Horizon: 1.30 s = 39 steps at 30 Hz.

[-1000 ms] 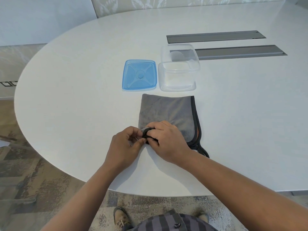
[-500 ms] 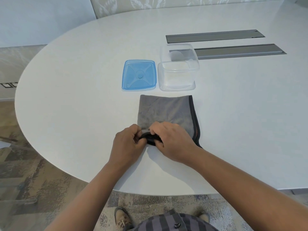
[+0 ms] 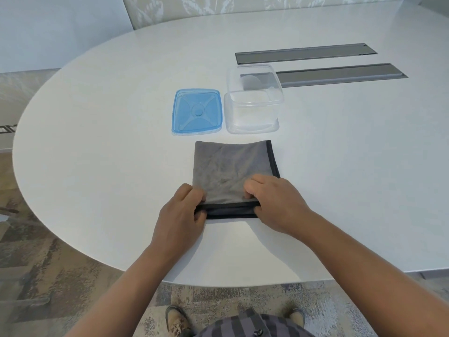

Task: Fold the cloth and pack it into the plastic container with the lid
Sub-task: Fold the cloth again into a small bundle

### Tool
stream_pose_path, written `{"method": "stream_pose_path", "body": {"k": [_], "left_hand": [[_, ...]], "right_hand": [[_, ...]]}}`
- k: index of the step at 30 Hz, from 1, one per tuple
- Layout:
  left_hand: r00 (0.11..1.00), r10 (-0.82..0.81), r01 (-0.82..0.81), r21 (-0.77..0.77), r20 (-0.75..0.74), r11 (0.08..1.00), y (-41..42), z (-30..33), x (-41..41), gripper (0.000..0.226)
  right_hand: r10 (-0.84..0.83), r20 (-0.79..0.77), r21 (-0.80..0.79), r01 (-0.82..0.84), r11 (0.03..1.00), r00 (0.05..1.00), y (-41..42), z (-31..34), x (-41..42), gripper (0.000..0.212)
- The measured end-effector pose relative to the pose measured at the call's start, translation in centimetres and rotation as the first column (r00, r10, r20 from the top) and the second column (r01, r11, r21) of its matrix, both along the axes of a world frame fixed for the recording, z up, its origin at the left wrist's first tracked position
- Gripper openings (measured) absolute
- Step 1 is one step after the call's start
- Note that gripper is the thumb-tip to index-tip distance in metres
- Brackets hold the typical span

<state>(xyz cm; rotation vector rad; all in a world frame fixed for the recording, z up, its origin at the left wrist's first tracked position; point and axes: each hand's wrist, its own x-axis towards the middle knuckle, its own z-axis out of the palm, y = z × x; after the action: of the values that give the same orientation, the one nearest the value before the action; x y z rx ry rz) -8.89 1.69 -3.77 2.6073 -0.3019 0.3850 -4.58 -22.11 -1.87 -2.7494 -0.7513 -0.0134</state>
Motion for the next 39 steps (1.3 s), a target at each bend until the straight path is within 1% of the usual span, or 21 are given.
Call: {"method": "stream_pose_path", "body": {"k": [3, 5, 6, 8, 10, 13, 16, 18, 19, 20, 22, 24, 25, 26, 27, 29, 31, 33, 35, 37, 39], "left_hand": [[0.997, -0.057, 0.054, 0.056, 0.047, 0.997, 0.4, -0.3, -0.3, 0.023], [0.996, -0.052, 0.044, 0.103, 0.078, 0.994, 0.4, -0.3, -0.3, 0.015], [0.994, -0.045, 0.033, 0.13, 0.095, 0.991, 0.4, -0.4, -0.3, 0.012], [0.992, -0.043, 0.022, 0.17, 0.122, 0.985, 0.4, -0.6, -0.5, 0.016], [0.988, -0.044, 0.018, 0.176, 0.147, 0.984, 0.6, -0.9, -0.9, 0.014], [0.99, -0.037, 0.012, 0.177, 0.136, 0.984, 0.6, -0.9, -1.2, 0.013], [0.999, -0.024, 0.015, 0.225, 0.037, 0.974, 0.0, 0.2, -1.3, 0.012], [0.999, -0.031, 0.034, 0.256, -0.017, 0.966, -0.1, 1.0, -1.2, 0.009], [0.999, -0.029, 0.036, 0.243, -0.033, 0.969, 0.0, 1.5, -1.1, 0.004], [0.999, -0.017, 0.025, 0.199, -0.039, 0.98, 0.1, 2.0, -0.8, 0.004], [1.0, 0.002, -0.002, 0.067, 0.0, 0.998, 0.2, 3.1, -0.3, 0.018], [0.996, -0.048, 0.048, 0.005, 0.069, 0.999, -0.1, 3.6, 0.8, 0.02], [0.992, -0.099, 0.098, 0.011, 0.08, 0.995, -0.4, 3.6, 1.6, 0.019], [0.987, -0.149, 0.147, 0.027, 0.06, 0.989, -0.7, 3.4, 2.5, 0.023], [0.983, -0.186, 0.185, 0.046, 0.004, 0.982, -1.0, 3.2, 3.4, 0.03], [0.971, -0.187, 0.203, 0.1, -0.152, 0.974, -1.6, 2.4, 5.0, 0.041], [0.951, -0.154, 0.213, 0.206, -0.269, 0.955, -1.9, 1.1, 5.8, 0.052], [0.935, -0.125, 0.221, 0.271, -0.331, 0.937, -1.7, -0.3, 5.8, 0.06], [0.931, -0.087, 0.19, 0.265, -0.355, 0.945, -1.3, -1.0, 5.6, 0.068], [0.928, -0.054, 0.159, 0.261, -0.37, 0.952, -1.2, -1.2, 5.4, 0.079], [0.923, -0.042, 0.161, 0.285, -0.382, 0.945, -1.2, -1.1, 5.3, 0.086]], "right_hand": [[-0.03, 0.072, -0.045, 0.034, 0.998, 0.997, -0.3, -0.1, -0.2, 0.038], [-0.049, 0.117, -0.07, 0.058, 0.996, 0.992, -0.2, 0.0, -0.5, 0.039], [-0.059, 0.13, -0.079, 0.07, 0.994, 0.99, -0.2, 0.1, -0.6, 0.04], [-0.066, 0.145, -0.116, 0.083, 0.99, 0.987, -0.5, 0.3, -0.6, 0.041], [-0.048, 0.138, -0.163, 0.071, 0.984, 0.989, -1.1, 0.5, -0.6, 0.043], [-0.026, 0.103, -0.2, 0.046, 0.979, 0.994, -1.3, 0.8, -0.8, 0.044], [-0.007, 0.033, -0.236, 0.015, 0.972, 0.999, -0.9, 0.9, -1.3, 0.041], [0.001, -0.052, -0.247, -0.014, 0.969, 0.999, -1.0, 1.2, -1.4, 0.039], [-0.002, -0.116, -0.251, -0.028, 0.968, 0.993, -1.2, 1.7, -1.4, 0.038], [-0.007, -0.186, -0.249, -0.041, 0.968, 0.983, -1.4, 2.2, -1.3, 0.035], [-0.02, -0.284, -0.2, -0.039, 0.979, 0.959, -1.5, 3.4, -1.0, 0.03], [-0.04, -0.293, -0.07, 0.02, 0.997, 0.955, -1.0, 3.7, -0.5, 0.028], [-0.051, -0.243, -0.001, 0.052, 0.999, 0.969, -0.6, 3.5, -0.3, 0.026], [-0.068, -0.166, 0.054, 0.078, 0.996, 0.984, -0.1, 3.1, 0.0, 0.023], [-0.089, -0.091, 0.091, 0.098, 0.991, 0.992, 0.4, 2.6, 0.4, 0.022], [-0.124, 0.002, 0.121, 0.123, 0.985, 0.992, 1.3, 1.3, 1.0, 0.029], [-0.144, 0.013, 0.057, 0.143, 0.988, 0.989, 1.8, -0.2, 1.4, 0.042], [-0.179, -0.009, -0.067, 0.178, 0.982, 0.984, 2.0, -1.7, 1.5, 0.055], [-0.216, -0.006, -0.132, 0.213, 0.968, 0.976, 1.8, -2.6, 1.7, 0.067], [-0.233, -0.031, -0.146, 0.226, 0.963, 0.972, 1.6, -2.9, 1.9, 0.076], [-0.234, -0.054, -0.16, 0.223, 0.962, 0.971, 1.4, -3.0, 2.2, 0.081]]}}
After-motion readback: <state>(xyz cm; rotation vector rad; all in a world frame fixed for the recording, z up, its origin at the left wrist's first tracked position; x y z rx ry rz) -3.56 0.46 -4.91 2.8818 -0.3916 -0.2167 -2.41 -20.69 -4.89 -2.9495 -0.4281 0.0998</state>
